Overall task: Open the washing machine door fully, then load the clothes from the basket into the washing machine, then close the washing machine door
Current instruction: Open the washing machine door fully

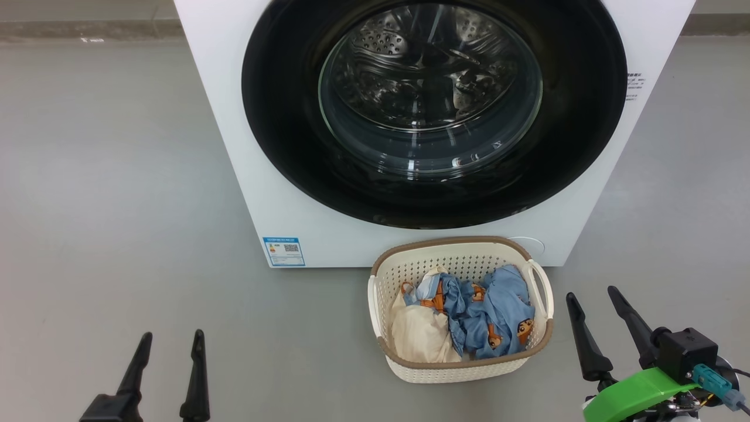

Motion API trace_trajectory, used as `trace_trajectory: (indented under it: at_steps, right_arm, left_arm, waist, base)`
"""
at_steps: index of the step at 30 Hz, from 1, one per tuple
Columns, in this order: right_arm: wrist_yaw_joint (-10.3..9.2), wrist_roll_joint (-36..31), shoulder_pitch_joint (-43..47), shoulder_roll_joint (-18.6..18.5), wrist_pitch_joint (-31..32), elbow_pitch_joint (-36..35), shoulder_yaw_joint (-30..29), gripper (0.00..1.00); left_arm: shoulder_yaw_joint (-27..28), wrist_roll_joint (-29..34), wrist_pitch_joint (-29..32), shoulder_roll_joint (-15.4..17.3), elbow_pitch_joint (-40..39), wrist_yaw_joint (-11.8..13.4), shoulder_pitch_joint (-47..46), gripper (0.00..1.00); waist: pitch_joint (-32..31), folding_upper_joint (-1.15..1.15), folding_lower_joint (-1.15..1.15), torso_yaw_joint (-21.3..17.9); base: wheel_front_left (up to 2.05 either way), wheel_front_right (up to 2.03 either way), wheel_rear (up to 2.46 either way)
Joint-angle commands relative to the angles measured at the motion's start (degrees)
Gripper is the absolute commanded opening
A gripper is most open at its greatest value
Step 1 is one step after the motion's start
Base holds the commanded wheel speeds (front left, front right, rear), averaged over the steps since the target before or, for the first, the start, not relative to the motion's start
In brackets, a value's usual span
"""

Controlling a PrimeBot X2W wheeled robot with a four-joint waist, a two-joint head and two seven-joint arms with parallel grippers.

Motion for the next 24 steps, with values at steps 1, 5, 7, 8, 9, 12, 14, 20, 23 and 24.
trace_trajectory:
  at_steps: [1, 5, 7, 8, 9, 12, 14, 20, 23, 24]
  right_arm:
    - [0.32, -0.59, -1.49, -0.47, -0.77, -1.53, 1.01, 1.00]
    - [0.32, -0.61, -1.55, -0.49, -0.77, -1.64, 1.08, 1.00]
    - [0.32, -0.61, -1.55, -0.47, -0.77, -1.66, 1.11, 1.00]
    - [0.32, -0.61, -1.55, -0.47, -0.77, -1.65, 1.13, 1.00]
    - [0.32, -0.59, -1.55, -0.48, -0.77, -1.64, 1.15, 1.00]
    - [0.32, -0.55, -1.56, -0.49, -0.77, -1.62, 1.16, 1.00]
    - [0.32, -0.55, -1.58, -0.48, -0.77, -1.64, 1.18, 1.00]
    - [0.32, -0.64, -1.51, -0.38, -0.77, -1.80, 1.16, 1.00]
    - [0.32, -0.70, -1.47, -0.37, -0.77, -1.90, 1.10, 1.00]
    - [0.32, -0.71, -1.47, -0.37, -0.77, -1.97, 1.09, 1.00]
  left_arm:
    - [1.90, 0.92, -0.54, 0.61, -0.80, 0.07, -2.73, 1.00]
    - [2.26, 1.95, -0.54, 0.41, -0.86, 0.07, -2.72, 1.00]
    - [2.40, 2.19, -0.54, 0.30, -0.86, 0.07, -2.68, 1.00]
    - [2.45, 2.26, -0.54, 0.26, -0.85, 0.06, -2.65, 1.00]
    - [2.49, 2.33, -0.54, 0.22, -0.84, 0.06, -2.64, 1.00]
    - [2.54, 2.59, -0.54, 0.11, -0.87, 0.06, -2.66, 1.00]
    - [2.52, 2.73, -0.54, 0.06, -0.91, 0.06, -2.69, 1.00]
    - [2.55, 2.91, -0.54, -0.08, -0.94, 0.06, -2.70, 1.00]
    - [2.57, 2.94, -0.54, -0.13, -1.03, 0.05, -2.78, 1.00]
    - [2.58, 2.95, -0.54, -0.15, -1.08, 0.05, -2.78, 1.00]
  waist:
    - [-0.01, 0.00, 0.00, 0.02]
    - [0.03, 0.00, 0.00, -0.05]
    - [0.02, 0.00, 0.00, -0.10]
    - [0.03, 0.00, 0.00, -0.12]
    - [0.05, 0.00, 0.00, -0.15]
    - [0.09, 0.00, 0.00, -0.18]
    - [0.13, 0.00, 0.00, -0.22]
    - [0.16, 0.00, 0.00, -0.28]
    - [0.20, 0.00, 0.00, -0.26]
    - [0.22, 0.00, 0.00, -0.26]
  base:
    - [0.14, 0.14, -0.29]
    - [0.34, 0.34, -0.68]
    - [0.58, 0.58, -1.15]
    - [0.69, 0.69, -1.39]
    - [0.77, 0.77, -1.55]
    - [0.93, 0.93, -1.86]
    - [1.10, 1.10, -2.20]
    - [1.12, 1.12, -2.23]
    - [1.11, 1.11, -2.22]
    - [1.12, 1.12, -2.23]
